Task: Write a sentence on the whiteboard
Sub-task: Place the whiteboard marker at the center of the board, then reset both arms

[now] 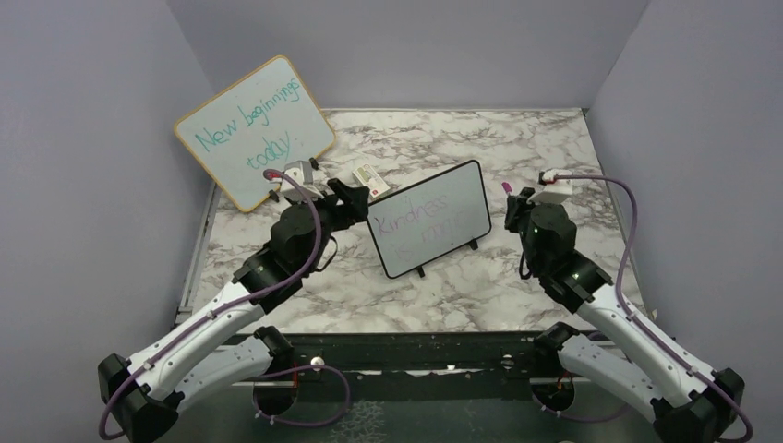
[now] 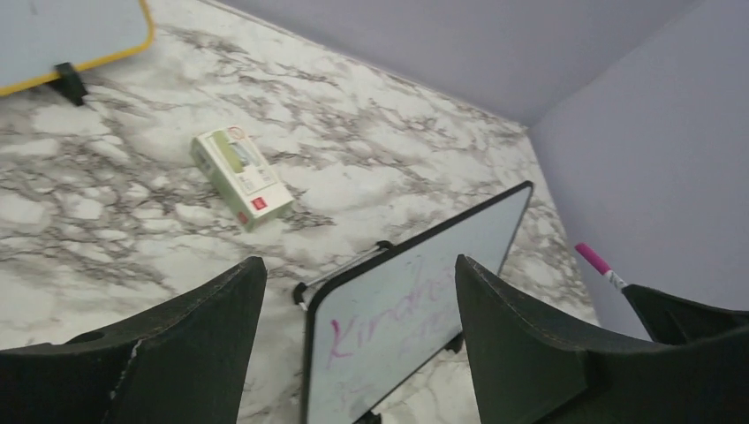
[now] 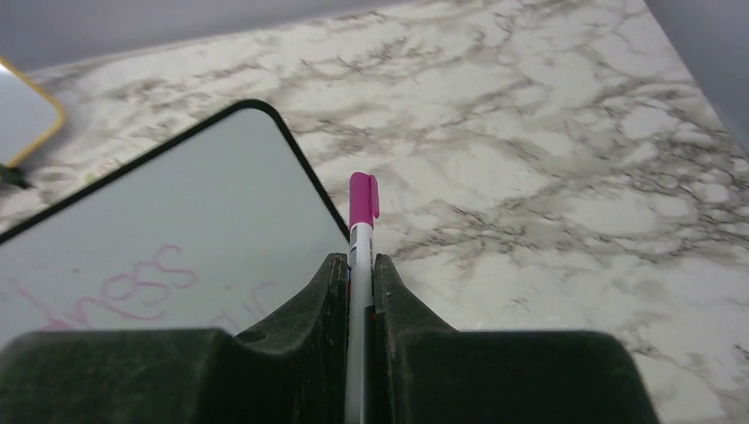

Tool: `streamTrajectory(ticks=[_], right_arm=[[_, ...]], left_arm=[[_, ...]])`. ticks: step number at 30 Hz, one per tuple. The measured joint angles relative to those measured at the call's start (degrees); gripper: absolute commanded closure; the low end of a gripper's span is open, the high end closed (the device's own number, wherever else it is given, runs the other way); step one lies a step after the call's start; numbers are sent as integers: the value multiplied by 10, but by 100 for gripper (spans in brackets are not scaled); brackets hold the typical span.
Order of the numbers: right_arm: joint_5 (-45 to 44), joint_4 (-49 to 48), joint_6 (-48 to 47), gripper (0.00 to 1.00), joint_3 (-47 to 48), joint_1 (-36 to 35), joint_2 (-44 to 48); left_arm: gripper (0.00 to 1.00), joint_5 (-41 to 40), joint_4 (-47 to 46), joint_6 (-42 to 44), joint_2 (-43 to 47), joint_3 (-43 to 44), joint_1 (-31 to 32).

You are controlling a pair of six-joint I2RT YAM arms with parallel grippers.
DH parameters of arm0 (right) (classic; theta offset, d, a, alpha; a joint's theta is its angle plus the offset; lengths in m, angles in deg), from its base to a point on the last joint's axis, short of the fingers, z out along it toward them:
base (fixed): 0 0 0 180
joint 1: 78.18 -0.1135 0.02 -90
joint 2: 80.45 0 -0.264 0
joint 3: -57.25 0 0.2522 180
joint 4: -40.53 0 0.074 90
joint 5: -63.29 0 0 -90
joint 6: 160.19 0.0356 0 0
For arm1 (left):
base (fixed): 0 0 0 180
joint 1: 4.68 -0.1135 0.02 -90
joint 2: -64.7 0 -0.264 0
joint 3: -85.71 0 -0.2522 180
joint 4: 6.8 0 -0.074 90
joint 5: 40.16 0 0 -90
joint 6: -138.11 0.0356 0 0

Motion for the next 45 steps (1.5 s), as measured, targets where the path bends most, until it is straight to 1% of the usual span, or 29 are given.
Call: streamTrajectory(ticks=[3,5,7,10,13,19,25,28,31,34,41,45], right_arm=[[-21,12,-2,100,-8,24,-38],[-21,15,3,99,-22,58,-52],[-10,16,19,99,-45,111,-66],[12,17,44,94,-81,170,-87],[35,16,72,93,-111,196,-105],[53,16,123,86,-128,219,-141],[56,15,167,71,-134,222,-151],[56,18,181,63,-142,222,-133],[56,28,190,57,-146,222,-90],[60,39,191,46,-145,222,-45],[72,130,175,29,-113,222,59],[82,185,144,10,-56,222,134]], left_arm=[[7,1,42,31,3,0,-41],[5,1,64,45,9,-1,-58],[2,-2,85,61,28,-7,-73],[1,-15,119,90,67,-13,-79],[1,-30,148,112,93,-14,-79],[1,-46,185,146,163,-49,-79],[1,-52,205,159,238,-79,-79],[1,-51,214,164,260,-80,-79],[1,-43,219,171,285,-80,-79],[1,-37,223,177,308,-80,-79],[1,-36,240,189,376,-80,-80],[1,-36,254,193,418,-80,-79]])
